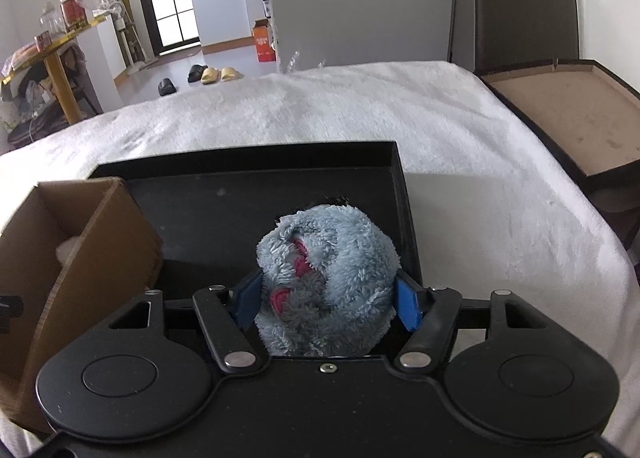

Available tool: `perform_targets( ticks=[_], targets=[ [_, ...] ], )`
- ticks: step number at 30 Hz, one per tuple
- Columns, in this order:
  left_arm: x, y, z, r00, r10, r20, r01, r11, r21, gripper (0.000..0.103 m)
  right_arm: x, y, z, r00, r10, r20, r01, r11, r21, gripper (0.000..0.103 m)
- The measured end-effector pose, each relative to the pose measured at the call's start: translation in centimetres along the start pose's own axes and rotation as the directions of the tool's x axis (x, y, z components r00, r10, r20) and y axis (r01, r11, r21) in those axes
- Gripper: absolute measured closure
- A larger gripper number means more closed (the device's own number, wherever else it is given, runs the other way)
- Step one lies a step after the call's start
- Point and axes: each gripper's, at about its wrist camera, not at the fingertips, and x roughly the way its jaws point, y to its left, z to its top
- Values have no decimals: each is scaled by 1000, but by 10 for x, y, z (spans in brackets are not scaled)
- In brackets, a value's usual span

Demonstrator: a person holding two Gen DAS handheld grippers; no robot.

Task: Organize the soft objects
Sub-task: 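Move the right gripper to the grey fluffy plush and grasp it, then carry the grey plush with the right gripper into the box, release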

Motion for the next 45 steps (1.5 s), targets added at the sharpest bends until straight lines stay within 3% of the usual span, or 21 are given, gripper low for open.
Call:
perform_targets(
  ticks=[8, 14, 23, 29, 31, 35, 37, 40, 43, 45],
  targets=[
    [-6, 21, -4, 998, -58, 33, 59, 998, -34, 17, -23, 24, 9, 998, 37, 45, -36, 999, -24, 39],
    [-8, 35, -12, 990, -130, 46, 133, 990, -50, 17, -36, 41, 14, 990, 114, 80, -110, 993, -46, 38],
    [-11, 54, -20, 966, -246, 84, 251, 966, -54, 17, -52, 69, 19, 966, 235, 107, -228, 971, -78, 38],
    [-7, 71, -28, 946, -309, 94, 318, 943, -100, 21, -50, 87, 23, 955, 288, 72, -281, 955, -96, 38],
    [-4, 71, -29, 950, -302, 81, 309, 946, -96, 29, -51, 94, 25, 950, 306, 66, -298, 948, -107, 38],
    [2, 77, -34, 940, -336, 66, 342, 932, -122, 44, -54, 109, 26, 942, 332, 51, -324, 938, -126, 38],
    [6, 79, -37, 937, -344, 56, 348, 927, -137, 59, -54, 115, 25, 940, 338, 41, -331, 935, -130, 38],
    [13, 84, -39, 917, -398, 33, 397, 901, -176, 81, -55, 125, 26, 944, 328, 42, -318, 936, -149, 38],
    [17, 90, -42, 905, -425, 27, 421, 884, -206, 92, -55, 132, 28, 936, 351, 31, -344, 929, -135, 38],
    [19, 95, -43, 897, -440, 30, 436, 872, -222, 92, -56, 141, 29, 934, 356, 21, -349, 926, -147, 38]
  ],
)
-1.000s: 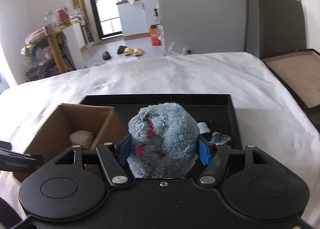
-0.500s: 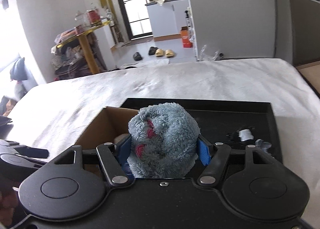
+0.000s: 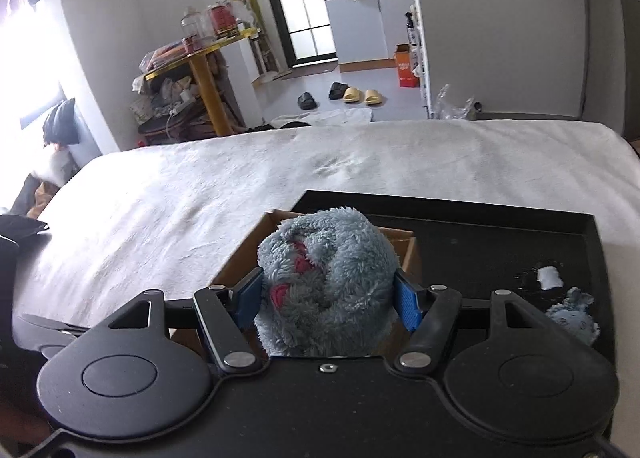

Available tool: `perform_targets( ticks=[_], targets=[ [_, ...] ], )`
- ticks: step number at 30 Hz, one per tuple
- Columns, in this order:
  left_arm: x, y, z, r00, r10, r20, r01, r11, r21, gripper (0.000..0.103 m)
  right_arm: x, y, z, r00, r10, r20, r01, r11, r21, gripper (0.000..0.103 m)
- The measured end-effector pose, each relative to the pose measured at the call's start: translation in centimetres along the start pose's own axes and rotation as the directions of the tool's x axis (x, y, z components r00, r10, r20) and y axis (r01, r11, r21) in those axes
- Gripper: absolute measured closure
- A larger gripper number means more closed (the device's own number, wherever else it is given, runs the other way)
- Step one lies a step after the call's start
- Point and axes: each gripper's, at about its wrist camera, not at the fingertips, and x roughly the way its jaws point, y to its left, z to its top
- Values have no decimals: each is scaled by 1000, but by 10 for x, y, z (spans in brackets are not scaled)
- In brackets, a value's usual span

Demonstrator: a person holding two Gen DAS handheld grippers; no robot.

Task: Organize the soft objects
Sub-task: 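Carry the grey plush with the right gripper into the box, release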

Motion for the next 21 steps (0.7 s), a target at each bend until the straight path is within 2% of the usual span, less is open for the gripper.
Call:
perform_targets(
  ticks=[4, 10, 12, 14, 17, 21],
  targets=[
    [1, 6, 0, 1000, -26, -2, 26, 1000, -15, 92, 8, 17, 3, 999, 9, -33, -10, 1000, -25, 38],
    [3, 15, 3, 998, -66, -12, 65, 997, -43, 92, 23, 34, 4, 993, 24, -113, -25, 1000, -3, 38],
    [4, 17, 4, 997, -74, -18, 73, 996, -45, 91, 29, 36, 5, 987, 60, -149, -52, 997, 57, 37],
    [4, 19, 5, 996, -82, -28, 80, 995, -55, 91, 36, 36, 6, 976, 102, -191, -78, 988, 130, 32],
    [5, 19, 7, 996, -81, -37, 79, 995, -53, 90, 46, 36, 7, 964, 88, -251, -43, 983, 180, 22],
    [4, 21, 10, 996, -77, -42, 74, 995, -72, 88, 51, 33, 15, 953, 91, -290, -18, 969, 247, 20]
  ],
)
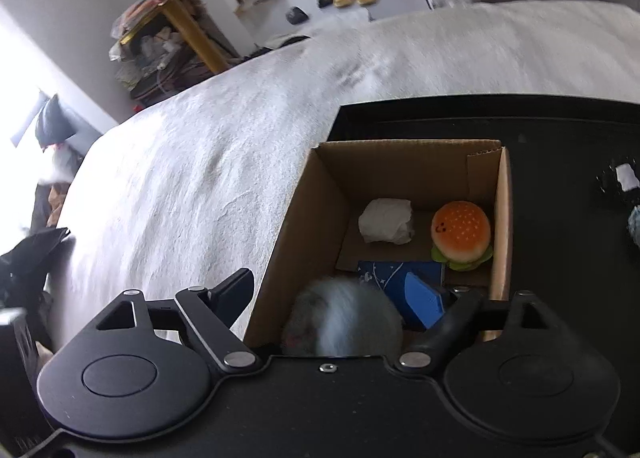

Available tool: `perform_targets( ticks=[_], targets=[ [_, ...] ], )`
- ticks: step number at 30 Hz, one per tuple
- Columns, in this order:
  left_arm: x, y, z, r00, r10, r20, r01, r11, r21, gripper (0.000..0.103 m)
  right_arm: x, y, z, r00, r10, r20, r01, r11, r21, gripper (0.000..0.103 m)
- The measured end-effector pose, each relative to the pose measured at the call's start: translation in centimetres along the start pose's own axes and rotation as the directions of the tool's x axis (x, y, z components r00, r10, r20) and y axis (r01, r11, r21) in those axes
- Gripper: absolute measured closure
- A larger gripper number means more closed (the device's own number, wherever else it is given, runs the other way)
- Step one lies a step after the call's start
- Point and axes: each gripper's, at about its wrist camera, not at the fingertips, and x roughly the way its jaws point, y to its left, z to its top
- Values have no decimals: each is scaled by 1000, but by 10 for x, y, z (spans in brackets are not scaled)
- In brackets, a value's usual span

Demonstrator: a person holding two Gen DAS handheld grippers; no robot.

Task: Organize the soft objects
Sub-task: 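Carry the grey plush with the right gripper into the box, release, then move the right gripper to the small blue denim plush and grasp it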

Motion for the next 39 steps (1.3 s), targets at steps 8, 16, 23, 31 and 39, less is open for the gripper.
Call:
perform_targets(
  ticks=[8, 16, 23, 31, 39],
  targets=[
    [-8, -10, 0, 998, 66, 25, -66, 998, 2, 72, -1, -8, -6, 995, -95, -18, 95, 995, -6, 17],
    [-20, -27, 1, 986, 158, 61, -158, 987, 2, 47, -19, -27, -11, 997, -75, 22, 75, 997, 3, 14],
    [-30, -50, 1, 967, 234, 105, -238, 971, 25, 34, -42, -37, -7, 993, -19, 115, 20, 1000, -11, 11],
    [-26, -76, 0, 943, 311, 115, -318, 947, 52, 30, -57, -79, -9, 970, -86, 228, 81, 996, 34, 11],
    [-24, -97, 2, 910, 389, 145, -401, 914, 65, 30, -56, -118, -14, 946, -188, 266, 173, 982, 79, 11]
  ],
)
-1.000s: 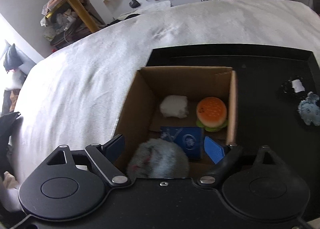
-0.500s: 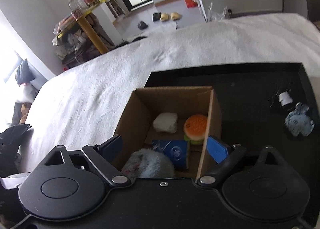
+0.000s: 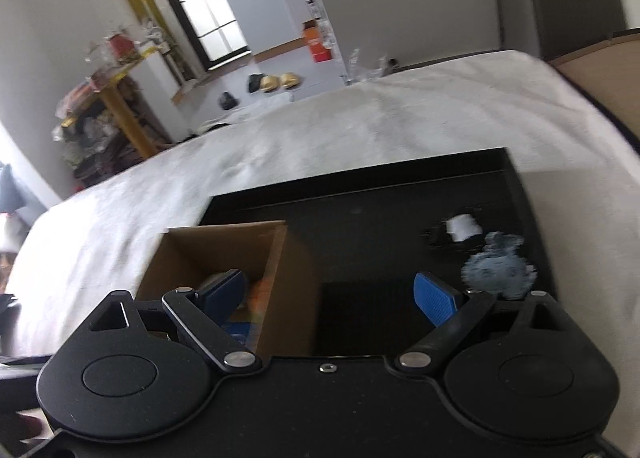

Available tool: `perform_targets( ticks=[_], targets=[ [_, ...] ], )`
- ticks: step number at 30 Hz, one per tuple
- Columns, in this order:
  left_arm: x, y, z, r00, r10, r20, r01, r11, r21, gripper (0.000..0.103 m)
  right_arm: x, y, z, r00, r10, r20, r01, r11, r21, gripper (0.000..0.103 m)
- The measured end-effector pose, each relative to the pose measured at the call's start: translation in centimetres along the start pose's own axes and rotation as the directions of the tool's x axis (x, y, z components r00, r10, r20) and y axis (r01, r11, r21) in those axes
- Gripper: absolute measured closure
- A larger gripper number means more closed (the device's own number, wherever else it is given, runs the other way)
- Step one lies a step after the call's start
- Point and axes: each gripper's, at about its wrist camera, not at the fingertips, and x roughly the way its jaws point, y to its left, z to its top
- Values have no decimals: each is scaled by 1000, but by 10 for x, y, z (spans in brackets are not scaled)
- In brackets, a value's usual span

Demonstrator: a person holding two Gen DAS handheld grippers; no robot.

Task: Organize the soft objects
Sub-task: 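Move the right gripper to the small blue denim plush and grasp it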

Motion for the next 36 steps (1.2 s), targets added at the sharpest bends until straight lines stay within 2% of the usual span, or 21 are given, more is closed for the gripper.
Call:
perform_targets(
  ticks=[2, 10, 15, 19, 23, 30, 33, 35, 36],
  targets=[
    [-1, -5, 1, 1000, 19, 3, -19, 1000, 4, 30, 5, -12, -3, 999, -48, -1, 48, 999, 5, 12],
    [4, -21, 7, 996, 85, -6, -85, 996, 7, 30, 22, -48, -9, 990, -141, 9, 141, 990, -27, 12],
    [7, -36, 11, 992, 126, -6, -126, 992, 31, 30, 37, -65, -9, 989, -147, 0, 147, 989, -34, 20],
    [9, -49, 12, 987, 160, -9, -159, 986, 56, 30, 53, -66, -8, 985, -174, 14, 174, 980, -95, 26],
    [14, -59, 12, 984, 180, -6, -179, 980, 85, 30, 67, -67, -13, 975, -219, 21, 219, 961, -166, 27],
    [26, -61, 13, 981, 194, -30, -190, 978, 86, 30, 86, -78, -18, 965, -260, -22, 252, 951, -181, 31],
    [27, -59, 15, 981, 191, -29, -188, 979, 81, 30, 90, -79, -19, 959, -284, -20, 274, 940, -201, 40],
    [27, -57, 16, 982, 187, -28, -184, 980, 76, 30, 91, -80, -20, 952, -307, -11, 298, 931, -209, 59],
    [27, -56, 16, 982, 185, -28, -182, 980, 74, 30, 91, -81, -20, 948, -320, -3, 312, 926, -214, 64]
  ],
)
